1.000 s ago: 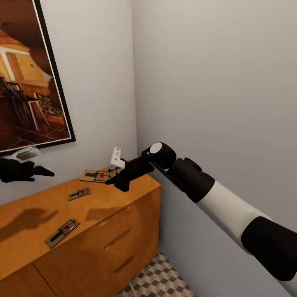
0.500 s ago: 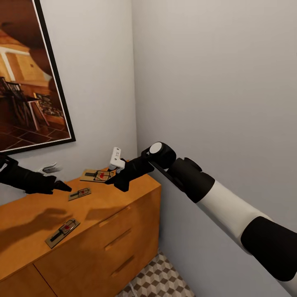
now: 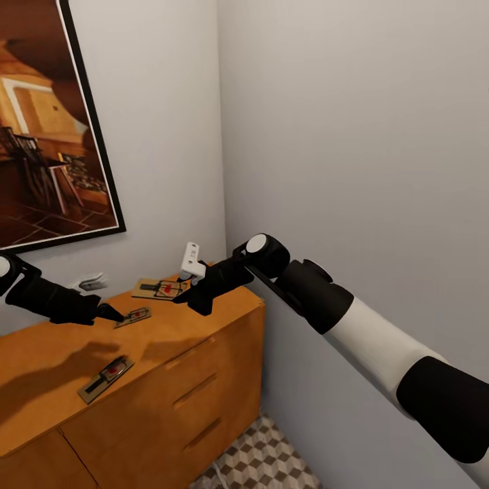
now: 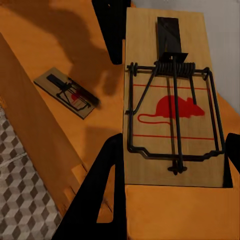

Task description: Take the four mousetraps from the cabinet in the bathroom and place them on the bathroom floor. Make sure all four end up on the same floor surface, and ensure that at least two of them are either under or directly next to the same bathroom sink.

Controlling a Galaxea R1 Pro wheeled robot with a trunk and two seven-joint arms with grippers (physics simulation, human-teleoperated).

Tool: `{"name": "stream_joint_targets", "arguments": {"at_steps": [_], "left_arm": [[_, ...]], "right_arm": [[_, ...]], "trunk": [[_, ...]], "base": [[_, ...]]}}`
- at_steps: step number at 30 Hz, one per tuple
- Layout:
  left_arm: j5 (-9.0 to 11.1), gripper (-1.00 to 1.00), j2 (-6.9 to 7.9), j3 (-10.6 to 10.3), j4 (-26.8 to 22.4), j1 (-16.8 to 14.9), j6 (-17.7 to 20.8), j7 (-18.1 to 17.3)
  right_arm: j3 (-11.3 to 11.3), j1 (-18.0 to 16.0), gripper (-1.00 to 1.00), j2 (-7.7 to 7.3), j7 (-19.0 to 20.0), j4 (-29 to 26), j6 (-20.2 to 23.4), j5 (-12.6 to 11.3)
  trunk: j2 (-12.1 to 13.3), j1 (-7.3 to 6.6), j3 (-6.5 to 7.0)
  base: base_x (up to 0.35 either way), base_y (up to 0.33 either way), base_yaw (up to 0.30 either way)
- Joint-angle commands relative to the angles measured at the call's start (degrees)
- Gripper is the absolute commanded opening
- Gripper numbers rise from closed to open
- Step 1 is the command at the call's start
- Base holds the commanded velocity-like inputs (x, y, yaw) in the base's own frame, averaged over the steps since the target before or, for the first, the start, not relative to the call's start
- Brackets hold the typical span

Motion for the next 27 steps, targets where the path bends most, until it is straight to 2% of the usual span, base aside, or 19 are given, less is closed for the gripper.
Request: {"name": "stream_joint_targets", "arguments": {"at_steps": [1, 7, 16, 20, 22, 27], "left_arm": [[0.6, 1.00, 0.03, -0.3, -0.1, -0.2, -0.1, 0.5], [0.6, 1.00, -0.01, -0.3, -0.1, -0.3, -0.2, 0.5], [0.6, 1.00, 0.10, -0.4, 0.0, -0.1, -0.2, 0.5], [0.6, 1.00, 0.11, -0.5, 0.1, -0.2, -0.3, 0.6], [0.5, 1.00, 0.09, -0.5, 0.1, -0.2, -0.3, 1.3], [0.6, 1.00, 0.02, -0.8, 0.1, -0.1, -0.2, 6.8]], "right_arm": [[0.0, -0.1, -1.00, -0.01, 0.0, 0.0, 0.6, -0.5], [0.0, -0.1, -1.00, -0.32, 0.2, -0.1, 0.4, -0.5], [0.0, -0.1, -1.00, -0.33, 0.1, -0.1, 0.3, -0.6], [0.0, 0.0, -1.00, -0.30, 0.0, 0.0, 0.3, -0.7], [0.0, 0.0, -1.00, -0.33, 0.1, 0.0, 0.3, -0.7], [0.0, 0.0, -1.00, -0.31, 0.1, 0.0, 0.3, -0.7]], "trunk": [[0.0, -0.02, -0.07], [0.0, -0.02, -0.07], [0.0, -0.02, -0.04], [0.0, -0.02, 0.19], [0.0, -0.02, 0.27], [0.0, -0.02, 0.33]], "base": [[-0.255, 0.000, 0.000], [-0.219, 0.000, 0.000], [-0.014, 0.000, -0.003], [-0.001, 0.000, -0.122], [0.000, 0.000, -0.096], [0.000, 0.000, -0.030]]}}
